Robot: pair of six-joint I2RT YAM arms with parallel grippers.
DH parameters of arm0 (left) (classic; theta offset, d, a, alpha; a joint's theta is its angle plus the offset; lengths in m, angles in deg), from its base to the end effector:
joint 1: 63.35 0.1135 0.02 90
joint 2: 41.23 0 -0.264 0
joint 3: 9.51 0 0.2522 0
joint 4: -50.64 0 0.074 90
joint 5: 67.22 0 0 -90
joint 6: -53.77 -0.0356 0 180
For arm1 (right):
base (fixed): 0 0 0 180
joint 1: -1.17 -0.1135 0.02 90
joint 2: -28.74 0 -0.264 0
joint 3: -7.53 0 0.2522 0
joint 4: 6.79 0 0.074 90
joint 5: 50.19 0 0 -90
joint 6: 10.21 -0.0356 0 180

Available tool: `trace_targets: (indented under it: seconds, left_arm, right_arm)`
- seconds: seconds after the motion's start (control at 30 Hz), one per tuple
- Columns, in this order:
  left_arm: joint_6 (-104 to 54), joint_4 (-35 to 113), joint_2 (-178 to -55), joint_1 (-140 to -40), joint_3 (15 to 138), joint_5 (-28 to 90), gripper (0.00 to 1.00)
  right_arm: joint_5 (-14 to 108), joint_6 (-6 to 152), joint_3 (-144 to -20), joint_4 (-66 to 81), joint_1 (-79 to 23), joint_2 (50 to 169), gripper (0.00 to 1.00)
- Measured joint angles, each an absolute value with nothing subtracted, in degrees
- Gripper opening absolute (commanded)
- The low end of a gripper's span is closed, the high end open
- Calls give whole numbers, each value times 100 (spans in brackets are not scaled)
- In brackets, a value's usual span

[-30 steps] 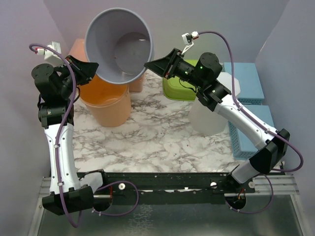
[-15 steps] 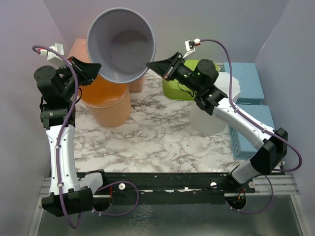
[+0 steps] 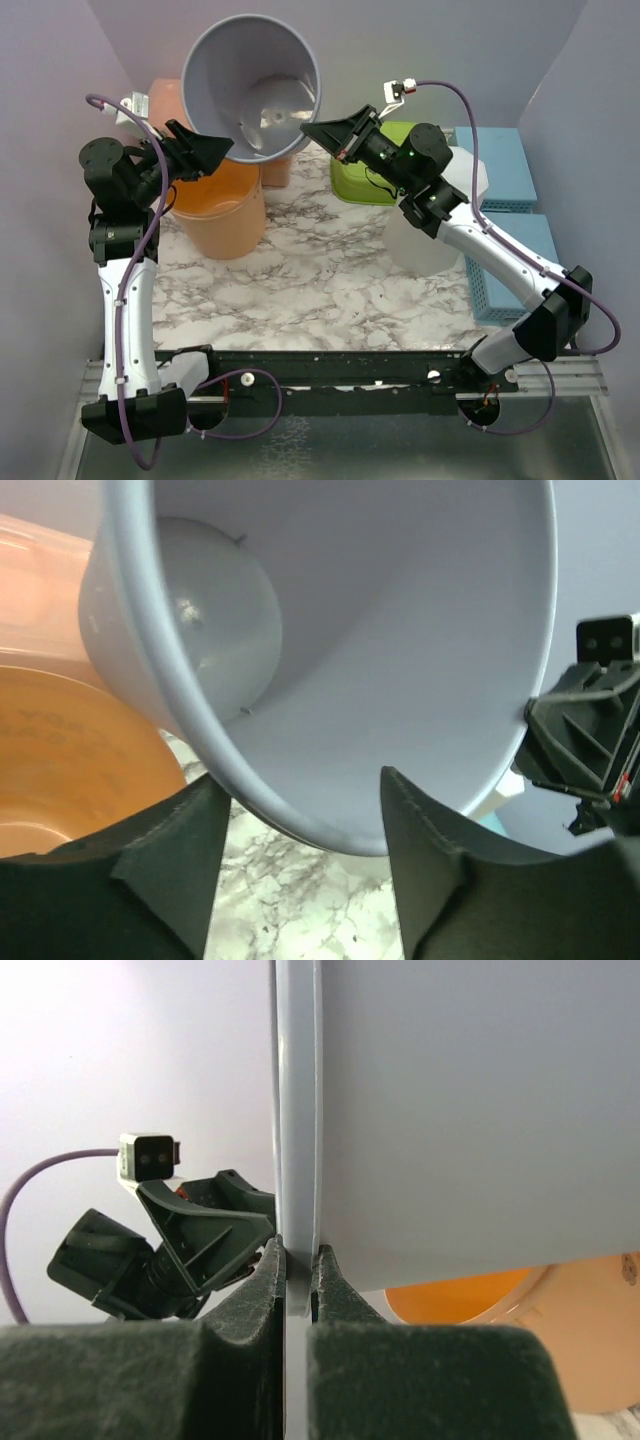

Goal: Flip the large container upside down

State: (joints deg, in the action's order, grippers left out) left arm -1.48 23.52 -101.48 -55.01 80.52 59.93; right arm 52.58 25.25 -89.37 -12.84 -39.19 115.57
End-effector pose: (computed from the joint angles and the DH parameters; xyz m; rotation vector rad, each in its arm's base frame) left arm 0.2111 0.0092 0.4727 -0.0600 1.5962 -0.8535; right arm 0.2678 0.2379 0.4514 -0.0352 1.4676 1.5325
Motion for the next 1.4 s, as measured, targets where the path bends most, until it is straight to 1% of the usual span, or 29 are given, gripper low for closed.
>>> trace_targets:
  seconds: [0.07, 0.17, 0.3, 0.37, 0.5, 0.63, 0.73, 0.9, 1.03, 1.17, 1.4]
  left_arm:
    - [-124, 2347, -10113, -5589, 8002, 6198, 69]
    - [-89, 2345, -10093, -5608, 7967, 6373, 82]
    - [-37, 2330, -10091, -5637, 7963, 6480, 92]
    - [-13, 2295, -10091, -5637, 7965, 6480, 99]
    - [-59, 2033, -10102, -5637, 8037, 6388, 99]
    - [-297, 1678, -10124, -5637, 8260, 6058, 99]
    - [-516, 1276, -10122, -5639, 8411, 5525, 99]
    - [-789, 367, -10126, -5624, 8680, 4181, 99]
    - [-959, 24, -10126, -5617, 8719, 3641, 99]
    - [-1053, -77, -10111, -5617, 8616, 3385, 99]
    - [-1036, -337, -9958, -5617, 7873, 2494, 99]
  right_arm:
    - [5252, 2553, -8917, -1249, -3952, 11487, 1]
    - [5234, 2564, -8801, -1232, -3989, 11349, 1]
    - [5114, 2597, -8701, -1035, -4037, 11194, 1]
    - [4978, 2647, -8701, -867, -4043, 11126, 1]
    - [4725, 2779, -8692, -541, -4048, 10991, 1]
    - [4519, 2975, -8681, -244, -4052, 10897, 1]
    - [4404, 3023, -8631, -106, -4052, 10855, 1]
    - [4325, 3052, -8618, 147, -4050, 10849, 1]
    - [4331, 3181, -8624, 353, -4052, 10849, 1]
    - [4351, 3408, -8687, 632, -4078, 10864, 1]
    - [4716, 3762, -8891, 1059, -4078, 10956, 1]
